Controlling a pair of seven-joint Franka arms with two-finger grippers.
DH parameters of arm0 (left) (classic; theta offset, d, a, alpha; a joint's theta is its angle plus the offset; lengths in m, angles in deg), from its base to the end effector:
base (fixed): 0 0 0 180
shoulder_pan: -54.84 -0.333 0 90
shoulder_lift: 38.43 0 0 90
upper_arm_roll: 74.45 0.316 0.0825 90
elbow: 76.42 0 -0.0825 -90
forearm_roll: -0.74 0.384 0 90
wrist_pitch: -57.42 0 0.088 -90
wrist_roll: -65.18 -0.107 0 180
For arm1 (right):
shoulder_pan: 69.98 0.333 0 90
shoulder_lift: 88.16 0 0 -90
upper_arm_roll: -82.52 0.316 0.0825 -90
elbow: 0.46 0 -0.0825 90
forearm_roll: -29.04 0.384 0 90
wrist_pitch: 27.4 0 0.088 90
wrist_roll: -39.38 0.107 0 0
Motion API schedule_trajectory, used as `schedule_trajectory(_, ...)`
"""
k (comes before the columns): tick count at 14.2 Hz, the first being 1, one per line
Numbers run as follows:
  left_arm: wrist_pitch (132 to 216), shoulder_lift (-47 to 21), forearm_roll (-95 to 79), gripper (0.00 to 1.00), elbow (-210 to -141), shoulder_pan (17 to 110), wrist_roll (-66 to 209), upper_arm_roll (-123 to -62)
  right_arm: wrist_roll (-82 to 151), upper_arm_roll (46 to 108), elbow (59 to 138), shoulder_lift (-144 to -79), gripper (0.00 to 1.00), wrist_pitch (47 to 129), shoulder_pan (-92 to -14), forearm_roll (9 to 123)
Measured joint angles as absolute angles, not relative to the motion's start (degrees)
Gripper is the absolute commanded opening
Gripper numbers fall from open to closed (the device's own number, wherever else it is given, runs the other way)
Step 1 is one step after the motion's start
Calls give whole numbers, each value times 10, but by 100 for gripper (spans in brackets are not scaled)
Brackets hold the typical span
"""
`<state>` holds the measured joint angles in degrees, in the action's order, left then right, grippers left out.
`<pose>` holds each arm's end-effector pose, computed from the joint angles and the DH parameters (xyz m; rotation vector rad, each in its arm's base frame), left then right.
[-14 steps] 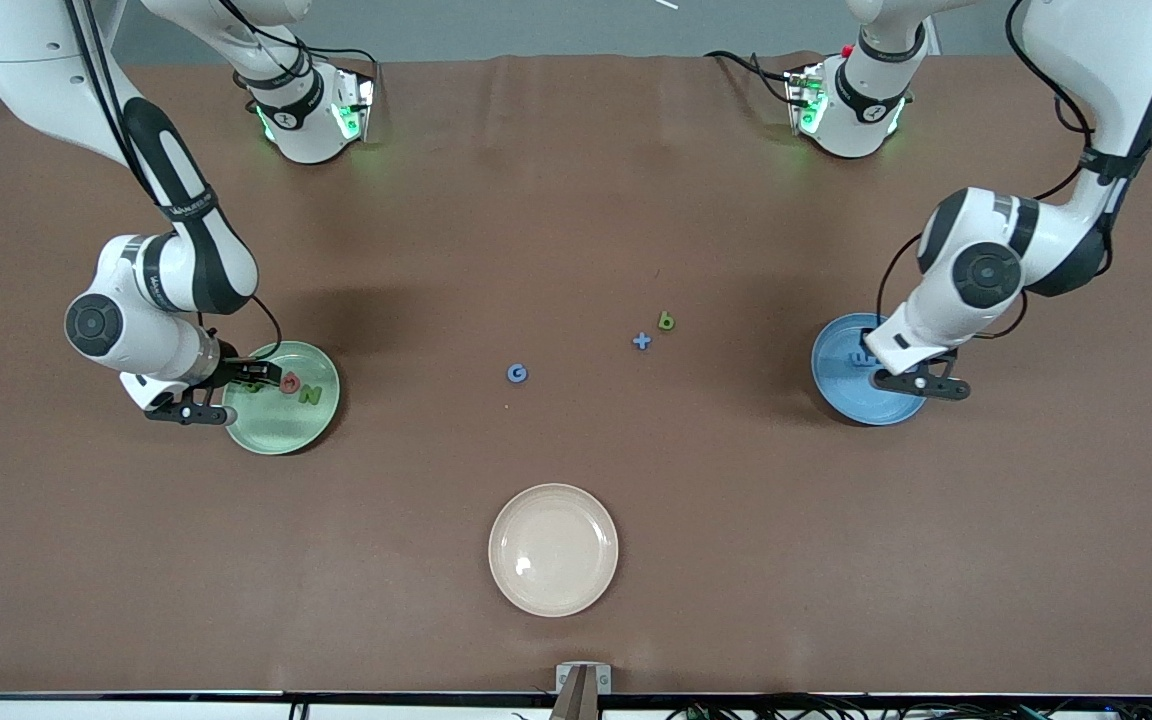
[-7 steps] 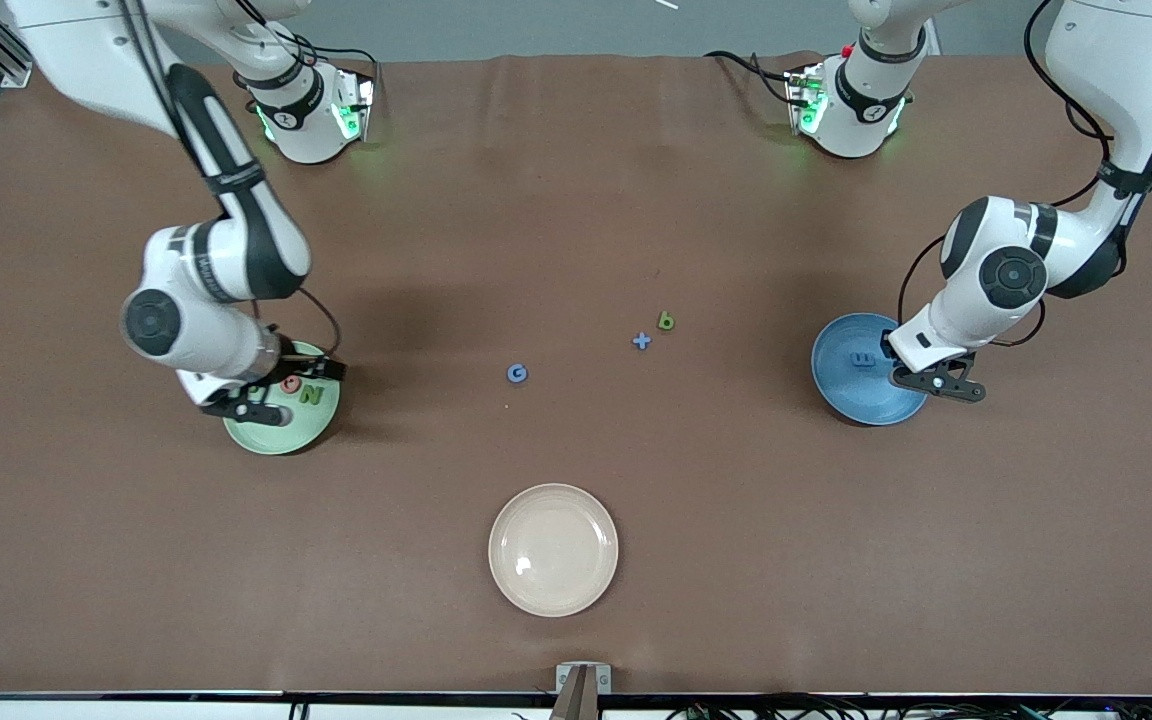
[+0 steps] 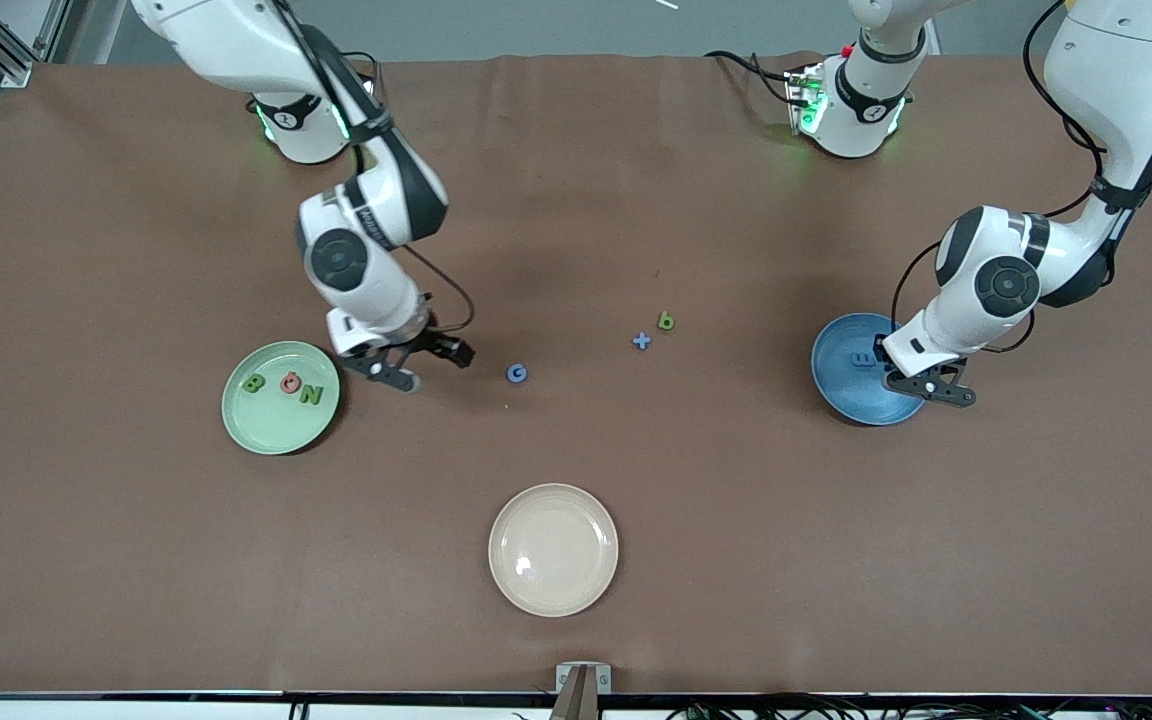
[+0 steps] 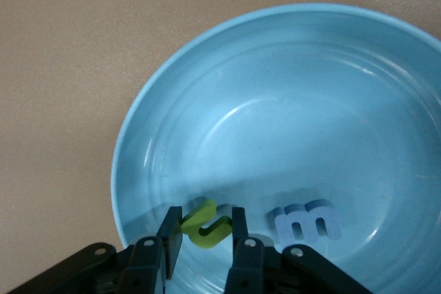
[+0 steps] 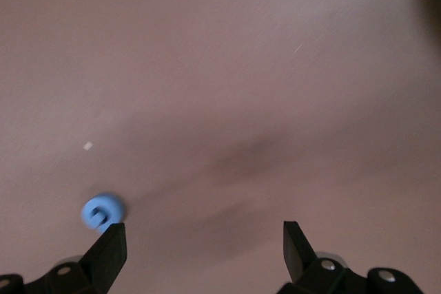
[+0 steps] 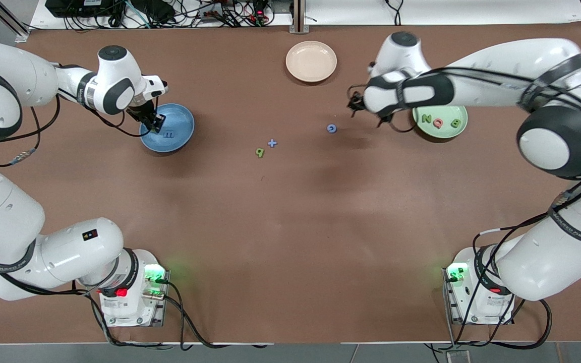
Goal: Sort upper and lower case letters into plates
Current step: 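Move the right gripper over the blue G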
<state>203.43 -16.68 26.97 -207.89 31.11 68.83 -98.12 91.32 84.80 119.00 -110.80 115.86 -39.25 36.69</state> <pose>0.5181 -0.0131 0.1901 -3.0138 0.4647 0.0964 0.4945 0.3198 0.2355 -2.9827 0.6668 0.0770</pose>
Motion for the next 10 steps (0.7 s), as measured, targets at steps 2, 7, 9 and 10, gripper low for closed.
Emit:
schedule_trajectory(2, 2034, -166, 270, 100, -2076, 311, 688, -982, 967, 847, 1165, -1138, 92, 1167, -359, 366)
schedule_trajectory(7, 2028, -175, 270, 100, -2065, 310, 689, -994, 1011, 836, 1104, -1194, 81, 1167, -334, 339)
schedule_trajectory(9, 1991, -188, 259, 100, -2054, 308, 715, -1026, 1014, 832, 1084, -1209, 80, 1167, -335, 335)
schedule_trajectory(10, 1966, -194, 245, 100, -2045, 308, 739, -1049, 1015, 831, 1074, -1217, 80, 1167, -335, 334)
